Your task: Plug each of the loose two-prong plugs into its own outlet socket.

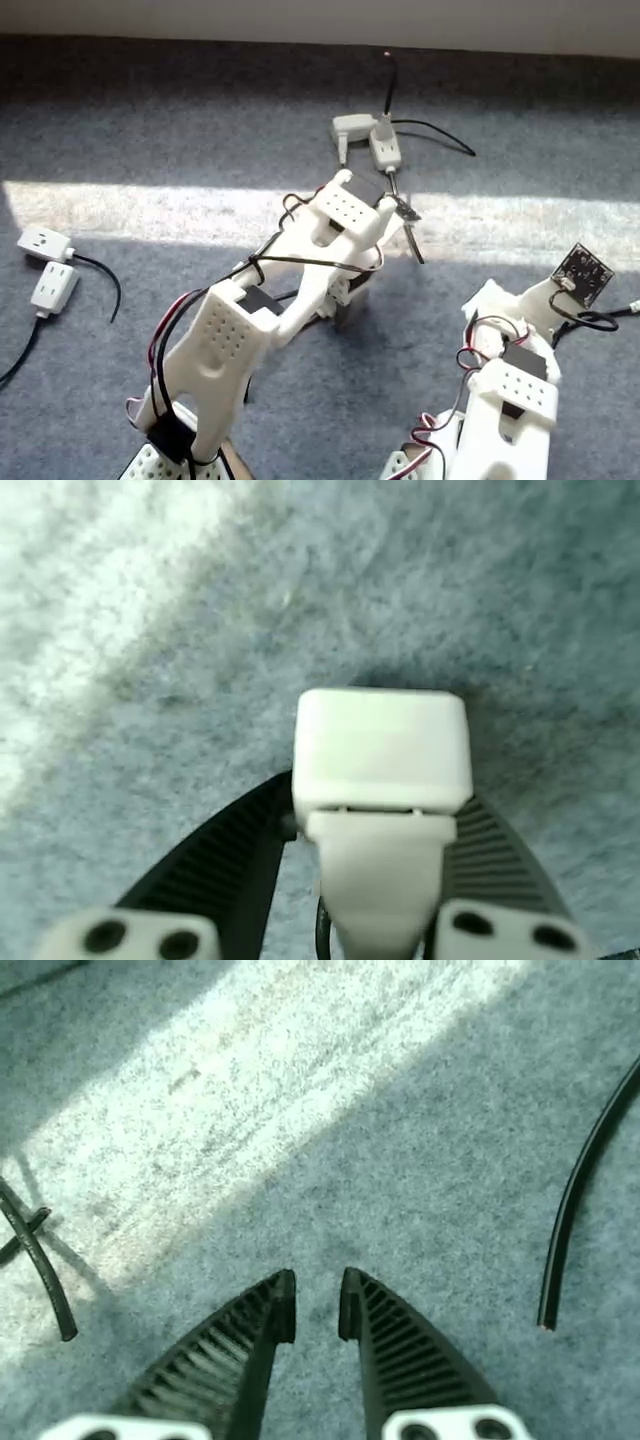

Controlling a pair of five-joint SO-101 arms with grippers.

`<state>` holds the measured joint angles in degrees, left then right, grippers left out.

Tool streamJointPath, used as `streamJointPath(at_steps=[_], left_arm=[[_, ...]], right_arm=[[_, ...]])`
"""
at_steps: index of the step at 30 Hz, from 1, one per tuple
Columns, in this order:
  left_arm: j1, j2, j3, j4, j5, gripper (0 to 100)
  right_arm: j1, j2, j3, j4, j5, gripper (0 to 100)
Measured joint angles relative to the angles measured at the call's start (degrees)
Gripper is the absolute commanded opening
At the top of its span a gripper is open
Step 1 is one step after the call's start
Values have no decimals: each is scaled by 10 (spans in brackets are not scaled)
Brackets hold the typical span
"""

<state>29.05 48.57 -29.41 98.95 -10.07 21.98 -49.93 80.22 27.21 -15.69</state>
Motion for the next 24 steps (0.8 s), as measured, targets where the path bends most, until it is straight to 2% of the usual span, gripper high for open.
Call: streamJointPath(at_steps=[11,19,24], left_arm=[[2,1,-19,3,-1,8],[0,4,-140,14,0,6],[-4,-55,-161,16,0,6]], right_arm=[[0,0,0,0,0,90],[0,0,0,0,0,90],[0,0,0,0,0,90]])
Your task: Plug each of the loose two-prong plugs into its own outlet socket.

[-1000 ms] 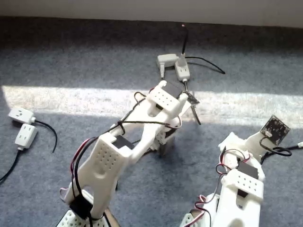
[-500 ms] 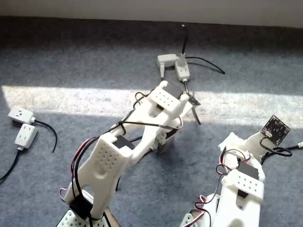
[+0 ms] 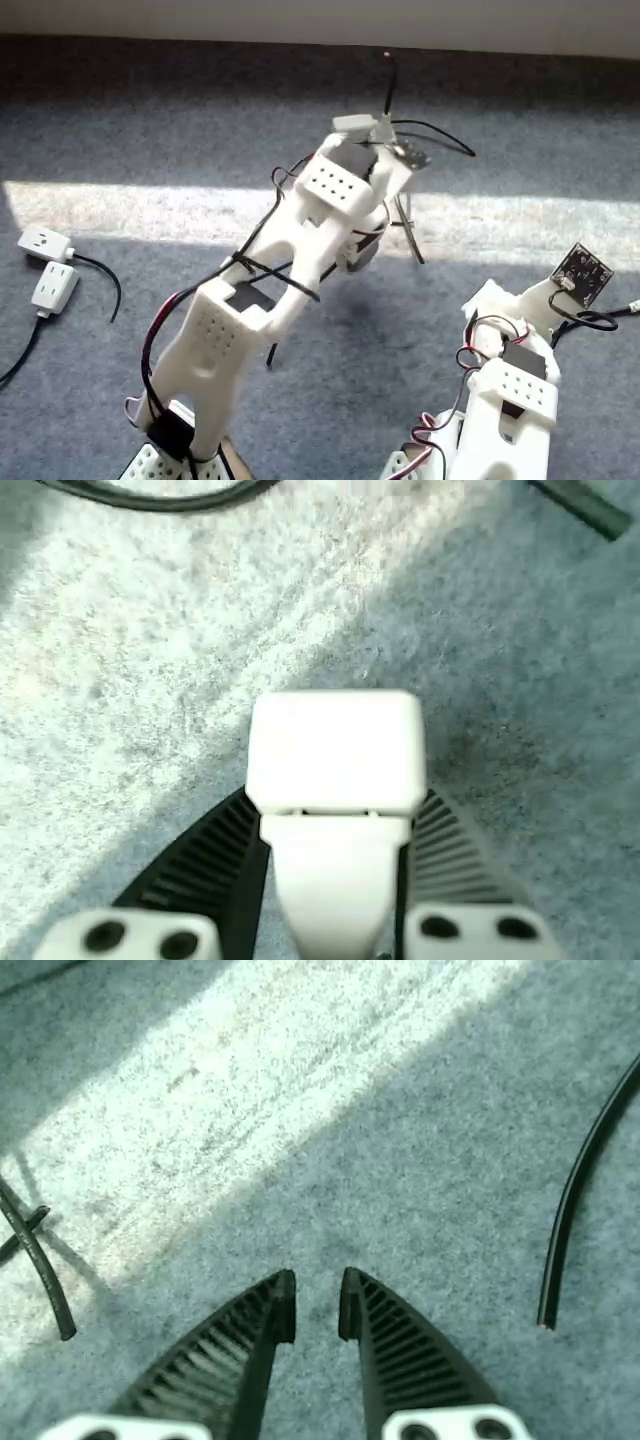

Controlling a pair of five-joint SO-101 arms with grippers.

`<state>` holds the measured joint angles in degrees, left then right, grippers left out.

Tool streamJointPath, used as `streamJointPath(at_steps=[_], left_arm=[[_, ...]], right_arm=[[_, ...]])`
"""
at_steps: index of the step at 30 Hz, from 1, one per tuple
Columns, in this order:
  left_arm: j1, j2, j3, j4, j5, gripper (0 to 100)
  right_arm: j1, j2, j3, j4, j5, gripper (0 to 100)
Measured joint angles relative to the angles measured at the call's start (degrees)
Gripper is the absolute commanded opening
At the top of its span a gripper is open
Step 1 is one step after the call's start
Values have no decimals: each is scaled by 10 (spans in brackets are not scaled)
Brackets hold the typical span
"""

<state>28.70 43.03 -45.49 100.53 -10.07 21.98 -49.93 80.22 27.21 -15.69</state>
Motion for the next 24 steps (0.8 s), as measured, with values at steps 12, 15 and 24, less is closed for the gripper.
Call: streamJointPath(at_steps=[12,15,24], left_arm=[[-107,-53,-157,-163,-1,35],[-145,-9,-167,-255,-4,188],[-188,116,-168,-360,-57,293]], right_arm=[[0,0,0,0,0,90],[0,0,0,0,0,91],[-1,0,3,-4,0,91]])
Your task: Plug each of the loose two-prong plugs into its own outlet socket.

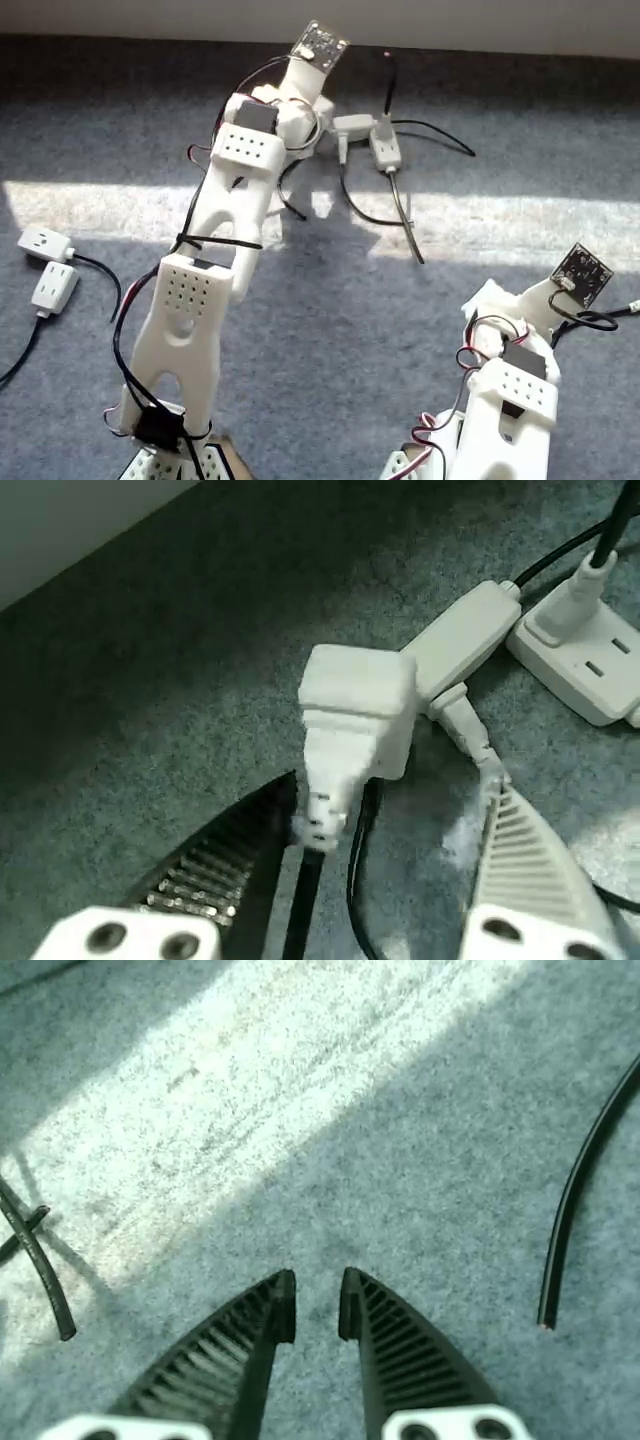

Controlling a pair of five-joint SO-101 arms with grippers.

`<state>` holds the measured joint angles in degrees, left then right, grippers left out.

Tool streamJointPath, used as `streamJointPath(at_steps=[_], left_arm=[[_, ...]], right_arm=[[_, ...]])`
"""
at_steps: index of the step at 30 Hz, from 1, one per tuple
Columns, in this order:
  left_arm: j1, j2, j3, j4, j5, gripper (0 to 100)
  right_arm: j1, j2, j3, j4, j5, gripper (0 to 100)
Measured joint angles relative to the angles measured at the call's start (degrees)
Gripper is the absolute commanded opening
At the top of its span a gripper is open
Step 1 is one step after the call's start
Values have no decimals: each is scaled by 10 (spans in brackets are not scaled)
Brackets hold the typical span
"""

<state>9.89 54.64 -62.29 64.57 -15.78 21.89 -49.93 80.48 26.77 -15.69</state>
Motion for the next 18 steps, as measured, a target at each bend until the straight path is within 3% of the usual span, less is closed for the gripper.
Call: streamJointPath(at_steps=[8,14,18], left_arm=[[1,2,-120,9,-3,292],[-3,1,-289,135,-4,292],[-38,-48,-302,238,-5,292]], right_arm=[[-7,0,1,-16,0,91],[-7,0,1,-16,0,91],[-7,-2,1,-19,0,91]])
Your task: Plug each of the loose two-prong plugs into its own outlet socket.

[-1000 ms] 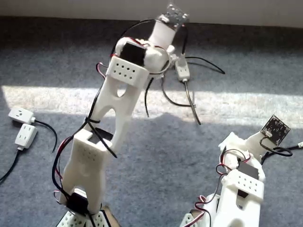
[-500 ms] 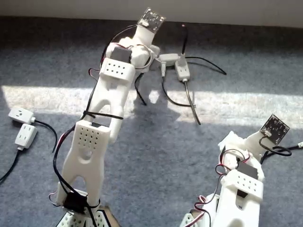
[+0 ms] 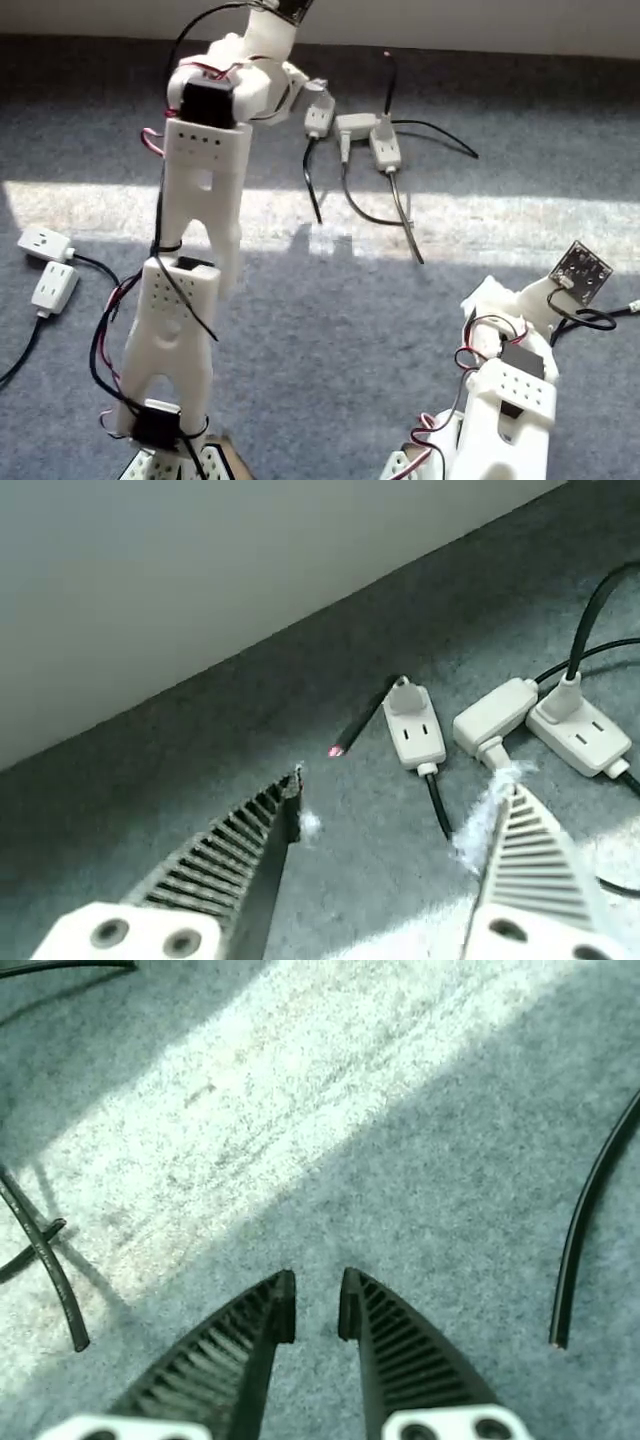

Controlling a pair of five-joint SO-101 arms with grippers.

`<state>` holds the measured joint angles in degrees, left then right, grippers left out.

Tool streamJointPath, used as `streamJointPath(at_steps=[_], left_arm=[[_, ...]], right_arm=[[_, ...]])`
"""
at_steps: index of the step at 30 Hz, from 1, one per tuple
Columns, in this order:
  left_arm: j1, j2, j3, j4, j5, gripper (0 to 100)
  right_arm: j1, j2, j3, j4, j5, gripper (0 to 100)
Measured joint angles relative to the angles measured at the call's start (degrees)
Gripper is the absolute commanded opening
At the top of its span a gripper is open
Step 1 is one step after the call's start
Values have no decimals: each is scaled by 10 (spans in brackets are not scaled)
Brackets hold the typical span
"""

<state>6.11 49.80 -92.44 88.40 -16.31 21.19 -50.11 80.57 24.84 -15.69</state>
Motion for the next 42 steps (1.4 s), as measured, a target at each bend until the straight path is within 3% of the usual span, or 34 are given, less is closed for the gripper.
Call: streamJointPath(at_steps=[4,10,14,18,21,32,37,42], left_arm=[[-55,-84,-4,114,-1,292],[-188,-166,92,137,-1,292],[-257,-227,244,137,-1,292],[-271,-320,460,137,-8,292],[-271,-398,649,135,-61,292],[-271,-618,1197,-33,-84,290],[-265,-709,1356,-148,-84,183],[-225,-818,1440,-180,-56,131]], right_arm=[[0,0,0,0,15,91],[-19,0,0,0,64,91],[-35,0,0,0,94,91],[-62,-1,0,0,139,91],[-73,-1,-3,0,170,91],[-29,-2,-36,0,211,91],[-10,-2,-86,33,211,91],[-9,-2,-164,128,211,91]])
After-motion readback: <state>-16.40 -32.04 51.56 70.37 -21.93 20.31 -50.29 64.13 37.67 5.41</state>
